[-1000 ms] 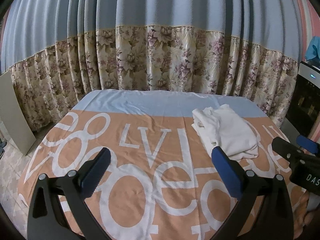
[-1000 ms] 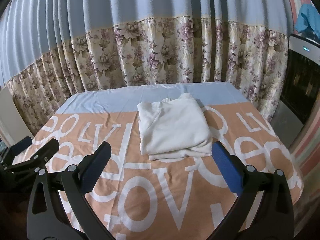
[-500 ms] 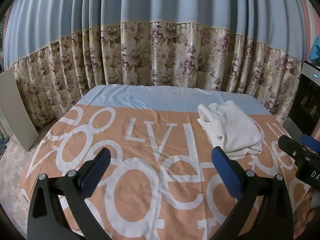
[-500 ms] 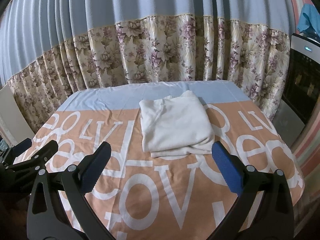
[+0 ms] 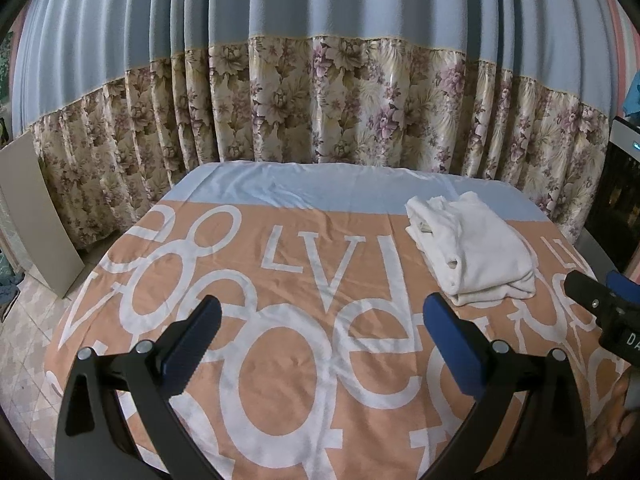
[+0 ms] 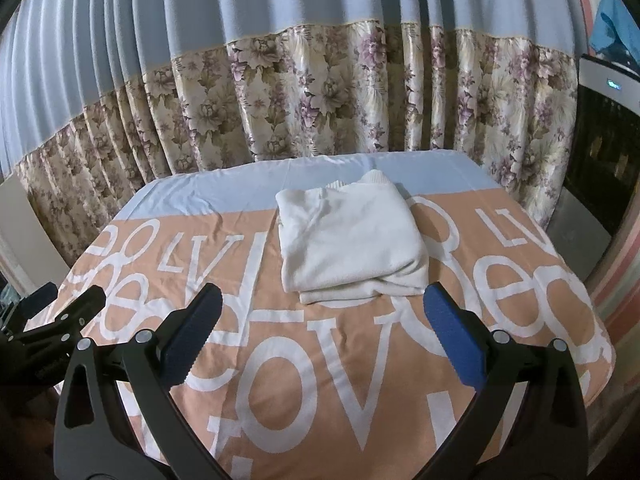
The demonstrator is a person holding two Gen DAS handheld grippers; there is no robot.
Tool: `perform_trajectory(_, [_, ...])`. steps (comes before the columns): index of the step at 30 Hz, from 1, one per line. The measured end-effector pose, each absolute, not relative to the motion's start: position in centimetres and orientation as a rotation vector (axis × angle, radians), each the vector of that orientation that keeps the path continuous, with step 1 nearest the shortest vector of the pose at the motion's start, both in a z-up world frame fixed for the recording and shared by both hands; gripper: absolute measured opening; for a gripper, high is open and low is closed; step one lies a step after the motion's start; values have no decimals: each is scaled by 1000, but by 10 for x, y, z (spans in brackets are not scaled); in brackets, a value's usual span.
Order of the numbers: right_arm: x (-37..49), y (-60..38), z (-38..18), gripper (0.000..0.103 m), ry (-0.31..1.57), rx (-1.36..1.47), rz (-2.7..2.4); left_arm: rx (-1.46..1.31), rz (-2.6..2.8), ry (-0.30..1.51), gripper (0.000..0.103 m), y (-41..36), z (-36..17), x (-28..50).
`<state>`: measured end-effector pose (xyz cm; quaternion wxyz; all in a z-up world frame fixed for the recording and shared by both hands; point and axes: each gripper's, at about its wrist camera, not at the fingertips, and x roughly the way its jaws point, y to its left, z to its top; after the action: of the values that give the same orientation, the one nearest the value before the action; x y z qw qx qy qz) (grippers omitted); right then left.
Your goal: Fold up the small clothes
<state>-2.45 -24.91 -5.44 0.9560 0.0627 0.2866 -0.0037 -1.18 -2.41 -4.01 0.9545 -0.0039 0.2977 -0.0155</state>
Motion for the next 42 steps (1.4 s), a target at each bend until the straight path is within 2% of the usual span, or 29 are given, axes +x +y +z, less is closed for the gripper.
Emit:
perform_trajectory(27, [-16,-251,-67,100,602,111,-10,-23,-35,670,101,-15,-50,-1])
perform_trajectory(34, [-17,-250,-67,100,600,110,-11,37,-23,621,101,-24,-45,-6])
perform_trajectory(42, [-16,-249,-66,100,601,108,-8,-21,-39,603,101,-19,-43,-7])
